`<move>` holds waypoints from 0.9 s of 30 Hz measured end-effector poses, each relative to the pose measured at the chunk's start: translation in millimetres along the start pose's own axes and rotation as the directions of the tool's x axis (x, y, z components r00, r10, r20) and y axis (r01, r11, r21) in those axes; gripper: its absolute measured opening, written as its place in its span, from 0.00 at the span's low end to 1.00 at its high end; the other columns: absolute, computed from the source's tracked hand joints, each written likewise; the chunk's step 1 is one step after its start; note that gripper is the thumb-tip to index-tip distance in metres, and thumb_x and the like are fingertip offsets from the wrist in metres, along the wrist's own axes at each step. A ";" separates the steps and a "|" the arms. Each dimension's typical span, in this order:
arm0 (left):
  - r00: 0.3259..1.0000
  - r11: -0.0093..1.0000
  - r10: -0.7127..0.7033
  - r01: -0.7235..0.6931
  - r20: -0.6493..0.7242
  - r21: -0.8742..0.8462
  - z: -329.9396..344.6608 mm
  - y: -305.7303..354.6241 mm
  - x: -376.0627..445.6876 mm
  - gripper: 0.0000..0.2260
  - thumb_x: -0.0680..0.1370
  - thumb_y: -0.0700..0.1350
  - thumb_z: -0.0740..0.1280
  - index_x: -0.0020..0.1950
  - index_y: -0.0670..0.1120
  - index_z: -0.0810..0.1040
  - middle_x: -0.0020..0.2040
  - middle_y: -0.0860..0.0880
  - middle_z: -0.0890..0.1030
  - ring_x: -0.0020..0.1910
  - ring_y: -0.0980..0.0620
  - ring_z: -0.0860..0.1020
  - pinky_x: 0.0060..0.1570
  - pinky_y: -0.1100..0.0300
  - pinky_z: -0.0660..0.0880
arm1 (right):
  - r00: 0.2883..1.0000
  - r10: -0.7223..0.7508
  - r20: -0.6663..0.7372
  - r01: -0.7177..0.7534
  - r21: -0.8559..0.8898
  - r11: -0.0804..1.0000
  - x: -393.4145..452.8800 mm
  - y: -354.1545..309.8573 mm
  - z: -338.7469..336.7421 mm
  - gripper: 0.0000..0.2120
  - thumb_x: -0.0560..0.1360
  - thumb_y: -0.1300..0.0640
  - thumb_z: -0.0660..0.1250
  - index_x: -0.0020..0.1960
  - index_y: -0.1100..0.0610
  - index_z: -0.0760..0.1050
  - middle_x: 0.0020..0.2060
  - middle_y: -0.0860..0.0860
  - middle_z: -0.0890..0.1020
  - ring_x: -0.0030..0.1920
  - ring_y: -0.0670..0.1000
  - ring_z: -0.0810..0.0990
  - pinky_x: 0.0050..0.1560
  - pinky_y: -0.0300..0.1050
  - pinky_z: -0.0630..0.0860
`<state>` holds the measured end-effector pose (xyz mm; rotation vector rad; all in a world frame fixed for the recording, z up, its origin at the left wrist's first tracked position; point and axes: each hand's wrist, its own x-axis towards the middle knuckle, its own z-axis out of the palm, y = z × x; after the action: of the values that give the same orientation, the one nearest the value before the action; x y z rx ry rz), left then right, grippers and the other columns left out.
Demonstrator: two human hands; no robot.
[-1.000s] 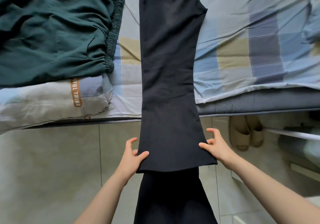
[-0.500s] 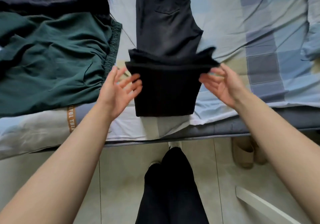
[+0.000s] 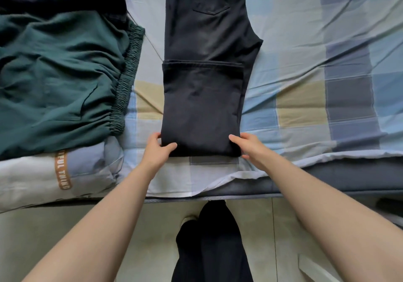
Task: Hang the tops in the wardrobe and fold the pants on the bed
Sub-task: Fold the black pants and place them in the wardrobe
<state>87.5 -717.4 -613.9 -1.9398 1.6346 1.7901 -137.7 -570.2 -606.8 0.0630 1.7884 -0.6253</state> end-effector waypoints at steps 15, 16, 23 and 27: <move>0.996 0.996 0.064 -0.060 0.066 -0.068 -9.1 -21.5 -28.8 0.07 0.73 0.44 0.75 0.50 0.48 0.83 0.44 0.57 0.86 0.44 0.66 0.81 0.40 0.75 0.73 | 0.982 -0.117 0.148 0.120 -0.010 0.993 -28.5 38.6 -17.9 0.06 0.76 0.49 0.65 0.52 0.48 0.77 0.53 0.46 0.82 0.61 0.50 0.75 0.56 0.51 0.71; 0.996 0.997 0.063 -0.060 0.060 -0.050 -8.0 -23.5 -32.4 0.06 0.74 0.44 0.74 0.50 0.48 0.83 0.43 0.57 0.85 0.43 0.66 0.81 0.39 0.75 0.73 | 0.988 -0.103 0.118 0.108 -0.039 0.993 -28.3 41.5 -16.1 0.11 0.77 0.47 0.64 0.53 0.54 0.76 0.52 0.55 0.80 0.60 0.55 0.76 0.59 0.55 0.72; 0.996 0.993 -0.084 0.081 0.035 0.090 -1.9 -55.3 -45.6 0.21 0.75 0.47 0.73 0.28 0.48 0.65 0.26 0.54 0.66 0.29 0.54 0.64 0.31 0.64 0.62 | 1.000 0.000 -0.016 -0.001 -0.047 0.999 -27.8 60.8 -0.4 0.13 0.80 0.53 0.60 0.46 0.65 0.69 0.40 0.54 0.68 0.41 0.49 0.70 0.51 0.49 0.79; 0.975 0.976 -0.208 0.202 0.077 0.081 7.4 -76.9 -62.3 0.21 0.73 0.46 0.75 0.29 0.47 0.64 0.31 0.46 0.64 0.35 0.50 0.64 0.36 0.57 0.61 | 0.978 0.134 -0.161 -0.102 0.194 0.976 -40.0 82.2 8.4 0.08 0.77 0.59 0.66 0.52 0.59 0.68 0.46 0.52 0.68 0.44 0.48 0.72 0.44 0.51 0.81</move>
<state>148.1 -638.8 -615.1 -1.8948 1.3951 1.6867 -88.4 -492.8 -603.1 0.3581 1.8735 -0.7161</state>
